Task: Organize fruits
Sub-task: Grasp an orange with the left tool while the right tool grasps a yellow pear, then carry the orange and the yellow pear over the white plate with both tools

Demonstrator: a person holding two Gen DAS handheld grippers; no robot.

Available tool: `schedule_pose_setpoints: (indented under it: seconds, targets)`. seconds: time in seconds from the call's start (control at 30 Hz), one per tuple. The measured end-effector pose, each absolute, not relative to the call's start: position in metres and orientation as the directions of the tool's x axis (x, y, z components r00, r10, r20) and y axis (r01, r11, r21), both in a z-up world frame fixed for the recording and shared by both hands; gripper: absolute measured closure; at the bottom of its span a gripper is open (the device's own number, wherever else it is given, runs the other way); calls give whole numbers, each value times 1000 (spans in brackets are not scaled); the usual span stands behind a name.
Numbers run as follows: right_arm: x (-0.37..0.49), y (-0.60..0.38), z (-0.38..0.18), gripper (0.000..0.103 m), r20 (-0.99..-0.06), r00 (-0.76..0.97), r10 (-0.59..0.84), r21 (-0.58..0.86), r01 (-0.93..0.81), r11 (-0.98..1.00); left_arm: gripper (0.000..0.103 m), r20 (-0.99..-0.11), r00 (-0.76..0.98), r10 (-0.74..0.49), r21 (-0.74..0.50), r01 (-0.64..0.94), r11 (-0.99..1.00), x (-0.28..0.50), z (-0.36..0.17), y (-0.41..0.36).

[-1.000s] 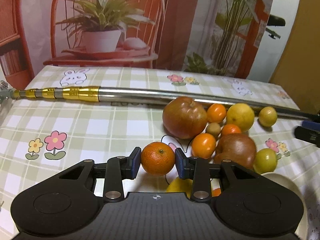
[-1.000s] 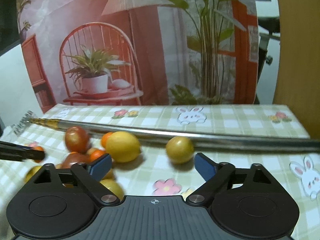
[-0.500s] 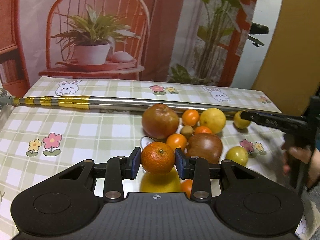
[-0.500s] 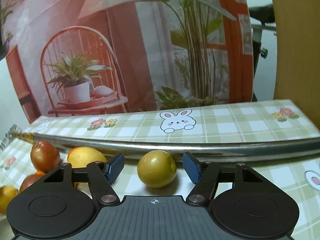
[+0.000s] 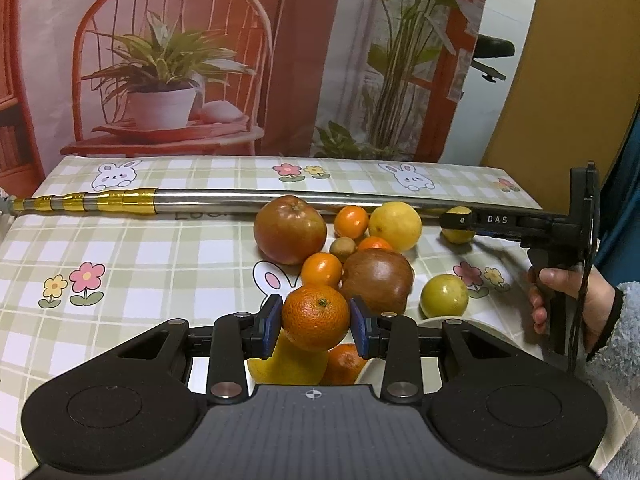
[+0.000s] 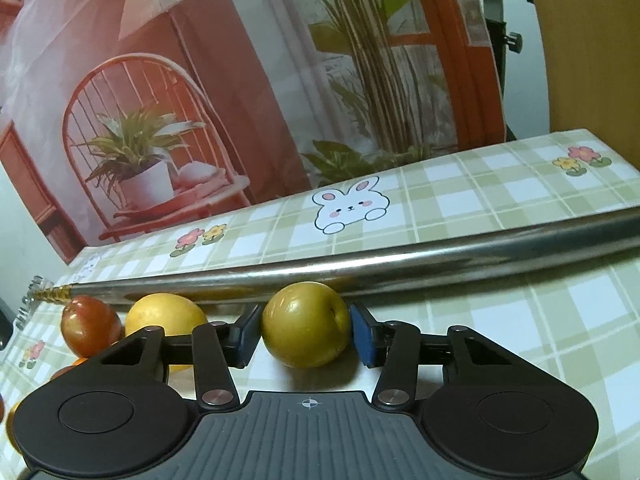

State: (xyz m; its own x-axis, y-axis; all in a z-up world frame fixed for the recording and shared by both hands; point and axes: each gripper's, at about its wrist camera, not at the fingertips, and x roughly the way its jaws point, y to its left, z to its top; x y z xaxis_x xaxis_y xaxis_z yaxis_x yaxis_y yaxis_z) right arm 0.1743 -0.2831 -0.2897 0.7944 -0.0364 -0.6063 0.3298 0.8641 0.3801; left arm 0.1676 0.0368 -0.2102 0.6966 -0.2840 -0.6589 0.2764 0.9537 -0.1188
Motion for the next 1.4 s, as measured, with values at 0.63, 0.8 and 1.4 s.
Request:
schedule_pose_setpoints:
  seconds: [0.63,0.8,1.4]
  targets:
    - [84,-201,-216,59,-618,786,15,263,189,946,65,-684,657,-318,-136,313,940,125,-209,33]
    - [64,-168,-215,59,-642,765,49,239,138,961,65,-693,642,-329,-134,334,933,109,-215,27]
    - [33,-125,-230,59,-699,714,36,148,96,984,65,-730,608,-312,-76,381,921,93,-239,3]
